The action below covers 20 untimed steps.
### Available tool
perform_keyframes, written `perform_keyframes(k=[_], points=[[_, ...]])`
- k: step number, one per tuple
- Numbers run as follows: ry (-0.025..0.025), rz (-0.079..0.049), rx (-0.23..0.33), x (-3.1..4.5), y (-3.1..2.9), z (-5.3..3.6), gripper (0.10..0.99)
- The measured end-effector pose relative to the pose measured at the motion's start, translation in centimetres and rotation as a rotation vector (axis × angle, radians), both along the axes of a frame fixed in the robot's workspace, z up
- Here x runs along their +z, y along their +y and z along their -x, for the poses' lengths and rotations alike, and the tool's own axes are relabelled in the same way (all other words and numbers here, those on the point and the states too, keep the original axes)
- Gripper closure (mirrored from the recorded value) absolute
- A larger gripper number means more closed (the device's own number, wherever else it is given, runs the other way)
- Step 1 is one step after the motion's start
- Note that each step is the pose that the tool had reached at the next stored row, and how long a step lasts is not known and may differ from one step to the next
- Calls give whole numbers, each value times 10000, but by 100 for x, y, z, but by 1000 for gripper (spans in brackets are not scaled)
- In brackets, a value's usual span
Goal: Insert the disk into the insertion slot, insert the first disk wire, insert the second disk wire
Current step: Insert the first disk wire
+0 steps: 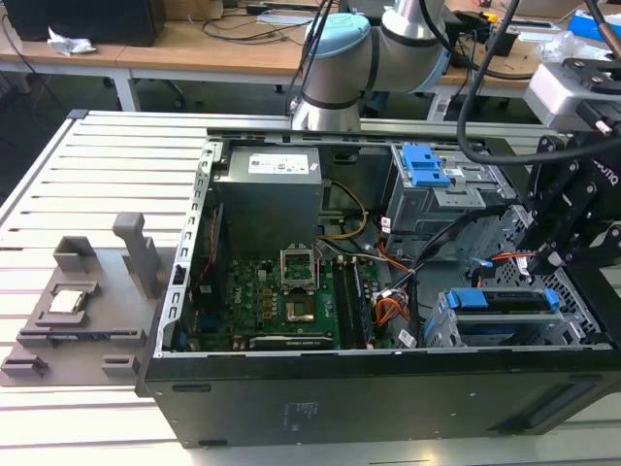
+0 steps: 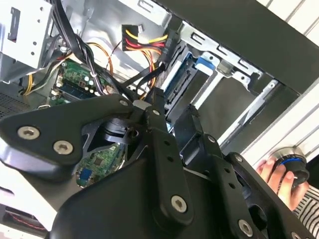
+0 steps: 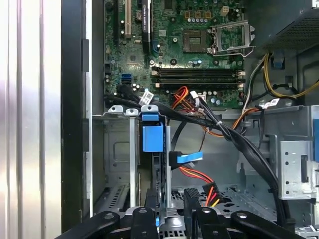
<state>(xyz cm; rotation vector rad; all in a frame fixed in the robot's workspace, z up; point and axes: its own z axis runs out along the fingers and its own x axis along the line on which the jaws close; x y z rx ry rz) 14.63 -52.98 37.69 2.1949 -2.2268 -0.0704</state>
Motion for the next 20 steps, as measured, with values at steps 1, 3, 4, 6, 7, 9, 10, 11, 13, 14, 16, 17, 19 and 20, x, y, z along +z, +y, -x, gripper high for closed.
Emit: perform_keyframes(k=[1,3,4,6,7,9,10,11,13,14,16,17,19,20], points=[[-1,37,14,-4,18,-16,725],[0,95,33,-19,40,-40,725],[0,104,51,-32,47,-51,725],[0,133,105,-63,59,-72,725],[0,144,135,-79,65,-83,725],[-1,160,227,-117,96,-118,725],[-1,160,246,-121,110,-130,725],[-1,161,265,-124,126,-142,725],[-1,161,297,-124,160,-158,725],[-2,162,330,-124,189,-171,725],[-2,163,385,-125,236,-193,725],[-2,167,406,-126,248,-199,725],[-2,210,513,-134,260,-212,725],[-4,237,657,-138,260,-214,725]])
